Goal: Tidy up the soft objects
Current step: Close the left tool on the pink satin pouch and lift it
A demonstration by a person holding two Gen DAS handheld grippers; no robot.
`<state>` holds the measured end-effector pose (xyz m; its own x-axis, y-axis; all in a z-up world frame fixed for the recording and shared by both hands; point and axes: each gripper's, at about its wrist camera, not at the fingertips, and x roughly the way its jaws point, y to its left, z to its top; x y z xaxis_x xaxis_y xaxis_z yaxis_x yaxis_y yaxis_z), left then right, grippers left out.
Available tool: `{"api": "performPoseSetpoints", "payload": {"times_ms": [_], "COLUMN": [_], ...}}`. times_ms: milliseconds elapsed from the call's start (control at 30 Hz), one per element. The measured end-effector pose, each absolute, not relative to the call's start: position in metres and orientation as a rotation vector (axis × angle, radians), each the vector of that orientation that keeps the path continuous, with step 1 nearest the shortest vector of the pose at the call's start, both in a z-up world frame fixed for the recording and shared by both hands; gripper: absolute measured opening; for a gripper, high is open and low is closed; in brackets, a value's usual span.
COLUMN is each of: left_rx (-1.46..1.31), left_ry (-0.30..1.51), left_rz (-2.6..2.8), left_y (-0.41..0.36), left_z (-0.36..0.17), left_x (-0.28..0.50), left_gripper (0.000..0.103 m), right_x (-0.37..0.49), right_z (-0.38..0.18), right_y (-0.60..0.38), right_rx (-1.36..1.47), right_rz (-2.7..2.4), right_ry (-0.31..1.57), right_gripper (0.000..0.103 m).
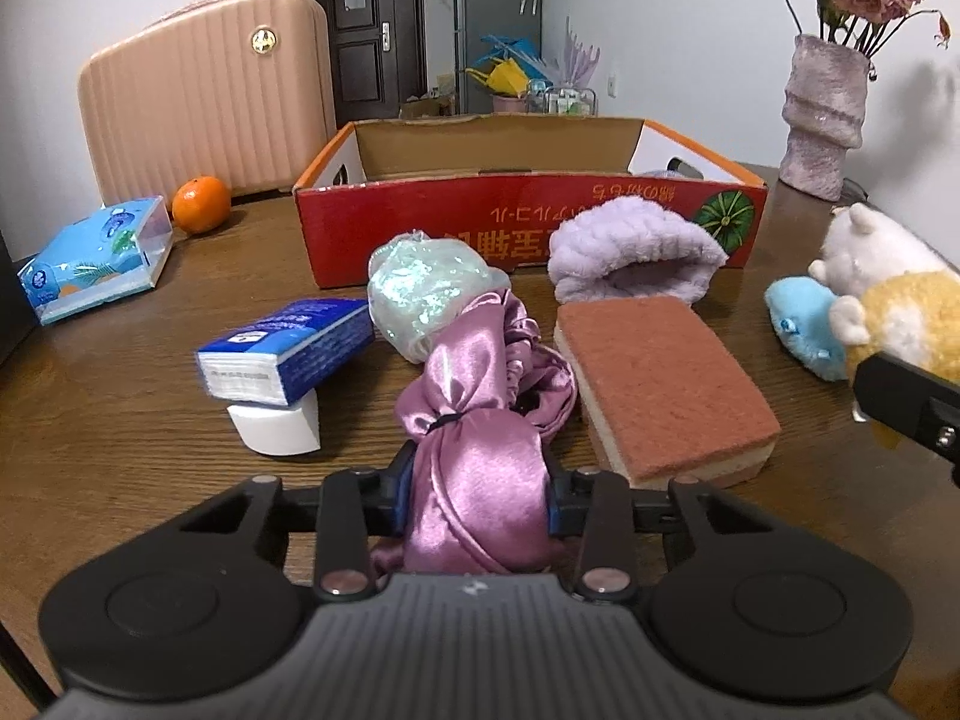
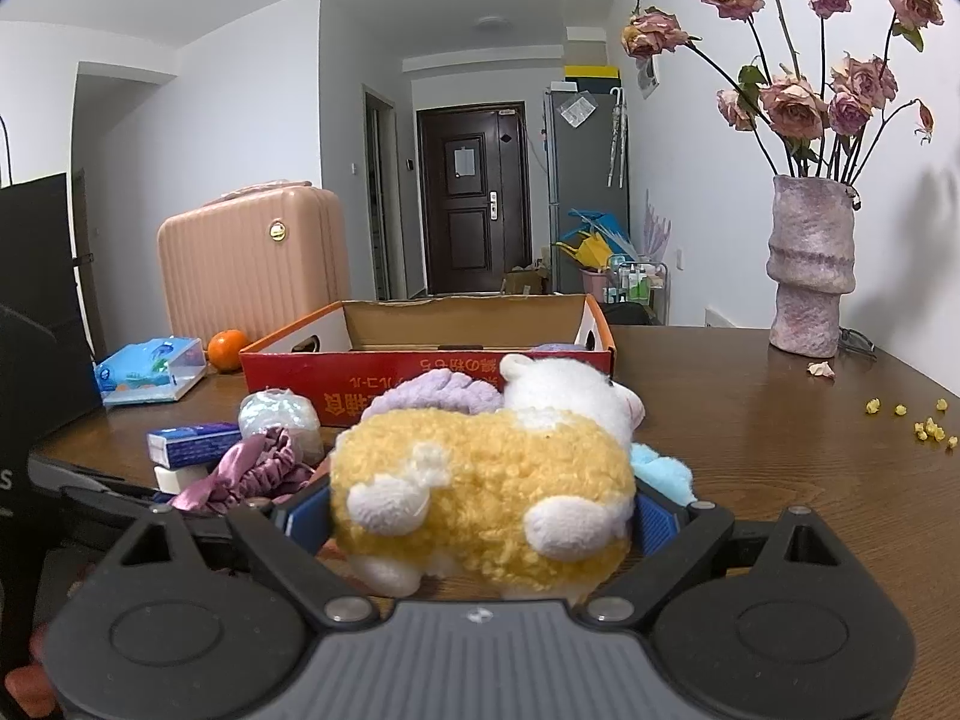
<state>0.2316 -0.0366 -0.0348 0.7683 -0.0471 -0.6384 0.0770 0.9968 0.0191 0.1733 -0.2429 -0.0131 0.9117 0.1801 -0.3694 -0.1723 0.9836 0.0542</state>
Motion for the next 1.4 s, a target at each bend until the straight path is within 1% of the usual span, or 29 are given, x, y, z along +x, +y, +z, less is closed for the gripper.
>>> {"api": "performPoseSetpoints", "payload": {"times_ms": [567, 1033, 1400], "left_rx": [0.029, 0.038, 0.019], "left_ry": [0.525, 0.459, 0.423], "left_rz": [-0.066, -0.070, -0.063], "left_y": [-0.033, -0.036, -0.038], "left_z": [-0.008, 0.012, 0.028], "left_x": [0.185, 0.183, 0.198], "left_gripper": [0.037, 0.037, 0.037], "right_x": [0.170, 0.167, 0.181], "right_z": [-0.013, 0.000, 0.016], "right_y": [-0.240, -0.234, -0.231], "right_rx": [0.001, -0.022, -0.028], "right_rz": [0.207, 0.219, 0.211], "right_ry": [0.353, 0.305, 0.265], "right_gripper": [0.095, 0.095, 0.095]}}
